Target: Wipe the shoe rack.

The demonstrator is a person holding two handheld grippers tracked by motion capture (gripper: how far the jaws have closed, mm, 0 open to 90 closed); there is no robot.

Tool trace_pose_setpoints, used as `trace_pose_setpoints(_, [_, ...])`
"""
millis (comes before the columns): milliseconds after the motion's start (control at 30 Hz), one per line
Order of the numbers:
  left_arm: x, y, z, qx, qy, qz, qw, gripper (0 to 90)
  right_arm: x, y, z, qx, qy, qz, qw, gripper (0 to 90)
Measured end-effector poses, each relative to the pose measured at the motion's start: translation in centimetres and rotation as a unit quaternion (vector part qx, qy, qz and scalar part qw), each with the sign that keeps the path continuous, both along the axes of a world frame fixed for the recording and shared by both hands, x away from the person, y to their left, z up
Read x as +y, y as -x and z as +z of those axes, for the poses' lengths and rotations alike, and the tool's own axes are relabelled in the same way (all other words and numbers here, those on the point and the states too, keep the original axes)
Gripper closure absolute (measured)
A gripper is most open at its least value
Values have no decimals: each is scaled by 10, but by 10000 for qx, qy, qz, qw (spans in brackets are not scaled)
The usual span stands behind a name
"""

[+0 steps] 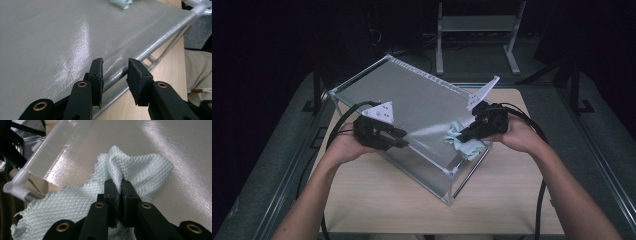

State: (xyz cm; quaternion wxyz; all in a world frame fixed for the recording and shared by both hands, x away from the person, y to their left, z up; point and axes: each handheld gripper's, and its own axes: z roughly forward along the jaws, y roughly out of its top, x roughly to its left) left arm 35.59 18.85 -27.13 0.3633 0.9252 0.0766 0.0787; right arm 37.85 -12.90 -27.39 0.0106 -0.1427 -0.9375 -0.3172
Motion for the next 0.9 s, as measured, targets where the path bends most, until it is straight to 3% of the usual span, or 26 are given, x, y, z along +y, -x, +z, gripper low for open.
trace_pose_setpoints(200, [-1, -13, 2, 52, -36, 69, 10000, 642, 9, 8, 1, 64, 44, 212, 9997, 837])
trace_pose_setpoints(333, [4, -20, 4, 16, -100, 260, 9996, 635, 18, -2, 0, 85, -15, 215, 9997, 837])
trace_pose_setpoints(367, [8, -22, 6, 113, -51, 298, 9995, 643, 20, -4, -1, 105, -48, 208, 9997, 837])
trace_pose_setpoints(433, [9, -21, 10, 131, 109, 226, 9996, 635, 28, -10, -1, 73, -87, 197, 9997, 837])
trace_pose_setpoints(700, [-5, -1, 21, 67, 172, -232, 9996, 627, 59, -37, 0, 21, -255, 220, 9994, 835])
trace_pose_setpoints(900, [-25, 15, 20, 134, 214, -571, 9980, 625, 45, -40, 13, -72, -395, 167, 9991, 832])
